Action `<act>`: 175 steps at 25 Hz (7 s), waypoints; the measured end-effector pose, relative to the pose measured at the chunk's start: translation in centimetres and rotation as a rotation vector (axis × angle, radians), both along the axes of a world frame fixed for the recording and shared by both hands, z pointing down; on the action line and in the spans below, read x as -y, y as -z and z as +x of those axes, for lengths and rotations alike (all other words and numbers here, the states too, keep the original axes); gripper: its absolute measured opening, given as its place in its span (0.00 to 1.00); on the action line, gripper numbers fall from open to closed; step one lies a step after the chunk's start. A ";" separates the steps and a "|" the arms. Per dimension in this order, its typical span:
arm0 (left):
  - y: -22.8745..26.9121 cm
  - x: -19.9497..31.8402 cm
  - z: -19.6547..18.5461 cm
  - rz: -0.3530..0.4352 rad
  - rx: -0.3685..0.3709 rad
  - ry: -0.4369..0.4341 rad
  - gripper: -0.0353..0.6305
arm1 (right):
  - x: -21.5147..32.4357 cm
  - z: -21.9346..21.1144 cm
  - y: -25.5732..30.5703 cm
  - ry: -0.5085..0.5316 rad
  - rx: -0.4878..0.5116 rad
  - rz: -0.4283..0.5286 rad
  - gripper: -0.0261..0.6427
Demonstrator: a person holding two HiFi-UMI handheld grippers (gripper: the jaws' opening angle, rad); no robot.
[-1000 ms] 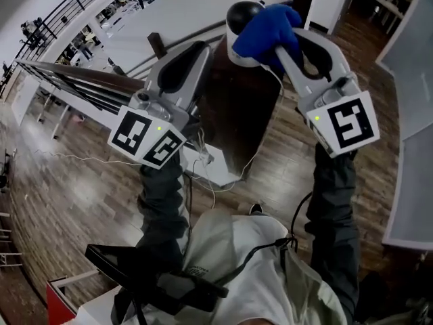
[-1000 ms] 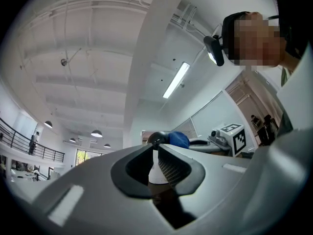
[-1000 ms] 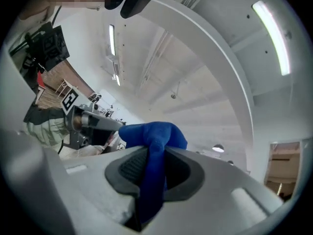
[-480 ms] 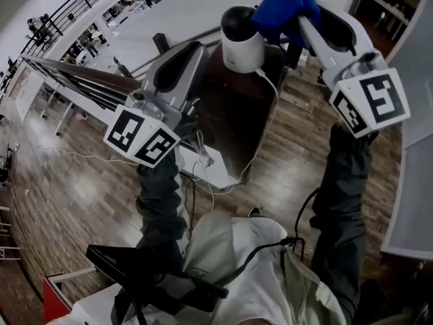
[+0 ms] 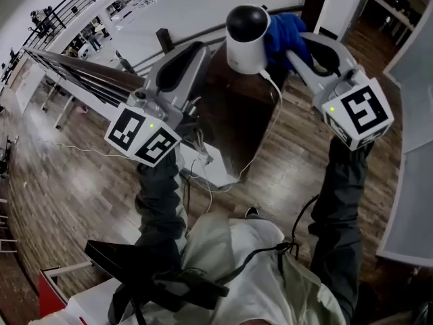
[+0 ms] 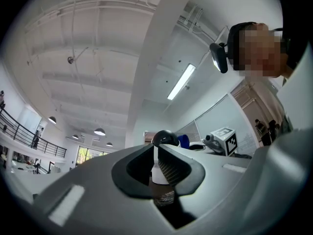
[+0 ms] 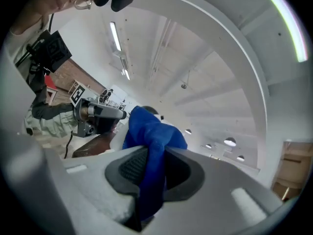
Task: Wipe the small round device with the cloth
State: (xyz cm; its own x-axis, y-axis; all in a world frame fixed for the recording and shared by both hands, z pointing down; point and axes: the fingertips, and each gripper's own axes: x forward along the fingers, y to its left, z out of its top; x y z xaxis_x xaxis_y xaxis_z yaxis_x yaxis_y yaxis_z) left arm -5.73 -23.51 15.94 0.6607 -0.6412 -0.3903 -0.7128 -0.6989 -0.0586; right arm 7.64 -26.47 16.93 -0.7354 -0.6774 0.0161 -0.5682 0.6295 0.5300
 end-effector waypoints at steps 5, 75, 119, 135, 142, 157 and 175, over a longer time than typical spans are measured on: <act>-0.2 0.2 -0.5 0.004 -0.026 0.001 0.08 | -1.5 0.7 7.9 -0.155 -0.056 0.292 0.15; -1.7 -2.2 -3.0 -0.038 -0.032 -0.111 0.08 | 0.5 -1.8 5.2 -0.040 0.244 -0.049 0.15; -0.7 -1.8 -2.0 0.005 -0.052 -0.094 0.06 | -5.9 -9.9 -1.7 -0.169 -0.389 0.263 0.15; 0.2 -0.9 -2.9 0.011 -0.050 -0.071 0.06 | -5.0 -3.7 8.3 -0.294 0.108 0.191 0.15; 0.3 -0.9 -2.8 0.008 -0.048 -0.082 0.06 | -4.3 -3.4 4.6 -0.292 0.141 0.095 0.15; -4.7 -2.2 -4.4 -0.084 -0.066 -0.087 0.06 | -10.8 -1.3 -3.5 -0.260 0.241 -0.007 0.15; -14.8 -7.2 -7.0 -0.229 -0.072 -0.191 0.06 | -17.3 -4.4 -16.2 -0.456 0.339 -0.088 0.15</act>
State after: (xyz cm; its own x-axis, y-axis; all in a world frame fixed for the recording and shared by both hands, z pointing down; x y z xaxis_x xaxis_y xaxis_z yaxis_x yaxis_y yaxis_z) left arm -12.74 -16.27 30.73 0.7539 -0.5845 -0.3000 -0.5635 -0.8100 0.1620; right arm 3.25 -9.19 33.15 -0.3433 -0.9340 -0.0986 -0.9215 0.3147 0.2278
